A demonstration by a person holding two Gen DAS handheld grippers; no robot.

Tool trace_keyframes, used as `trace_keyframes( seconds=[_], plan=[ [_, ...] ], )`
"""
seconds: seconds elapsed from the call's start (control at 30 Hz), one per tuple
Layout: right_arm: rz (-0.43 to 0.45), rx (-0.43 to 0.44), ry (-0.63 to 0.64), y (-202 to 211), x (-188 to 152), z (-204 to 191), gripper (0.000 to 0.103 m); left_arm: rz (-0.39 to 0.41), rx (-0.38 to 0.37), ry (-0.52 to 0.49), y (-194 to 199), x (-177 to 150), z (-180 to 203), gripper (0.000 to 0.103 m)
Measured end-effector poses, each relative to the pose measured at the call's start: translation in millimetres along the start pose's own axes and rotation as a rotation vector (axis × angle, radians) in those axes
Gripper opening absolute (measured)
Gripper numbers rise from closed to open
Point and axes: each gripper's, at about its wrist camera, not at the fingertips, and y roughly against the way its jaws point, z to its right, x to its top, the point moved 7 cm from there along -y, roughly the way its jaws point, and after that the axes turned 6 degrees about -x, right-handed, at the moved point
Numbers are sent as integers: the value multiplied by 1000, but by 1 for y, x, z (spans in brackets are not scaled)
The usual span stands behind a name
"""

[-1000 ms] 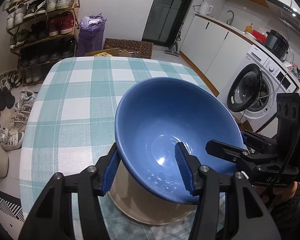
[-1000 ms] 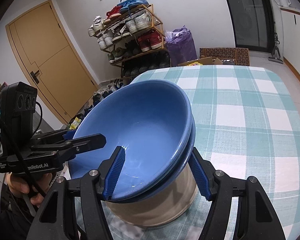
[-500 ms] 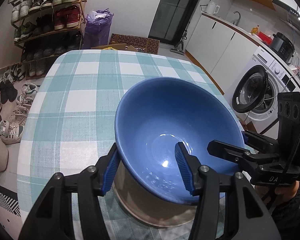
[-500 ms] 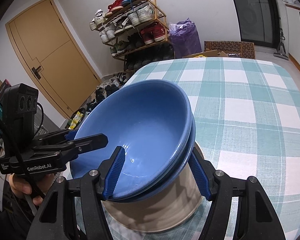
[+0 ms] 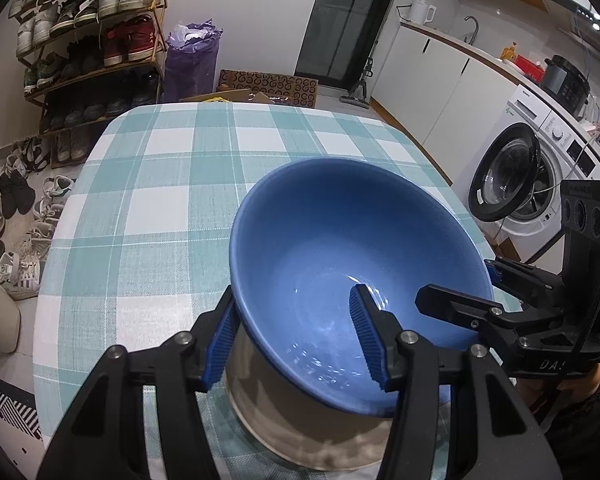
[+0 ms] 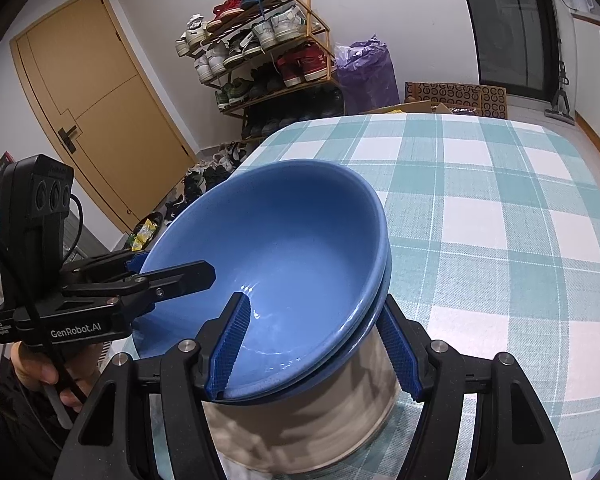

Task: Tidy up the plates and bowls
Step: 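Carry the nested bowls over the cream plate stack with both grippers, then lower the bowls onto the cream plates and open both grippers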

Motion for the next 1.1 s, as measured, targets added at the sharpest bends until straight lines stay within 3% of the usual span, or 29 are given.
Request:
trace_keyframes(
  seconds=[0.33,0.5,0.57,0.63,0.7,0.73,0.93,1.1],
  plan=[
    [1,4,-2,2,-2,-2,67,-7,10,4,-1,-2,-1,54],
    [4,3,-5,4,-2,-2,67,-2,7,5,4,-2,-1,60],
    [2,4,-5,5,-2,-1,68,12,1,1,9,-2,1,66],
    [12,3,1,8,-1,-1,72,28,-5,-6,15,-1,3,73],
    [23,3,2,11,0,-1,88,39,1,-17,21,0,5,79],
    [27,2,3,14,0,-1,90,41,7,-20,23,-1,6,85],
    [48,-23,11,22,1,3,98,88,33,-24,41,-3,5,101],
    [93,-22,25,36,-2,6,102,147,50,-47,59,-7,6,103]
  ],
)
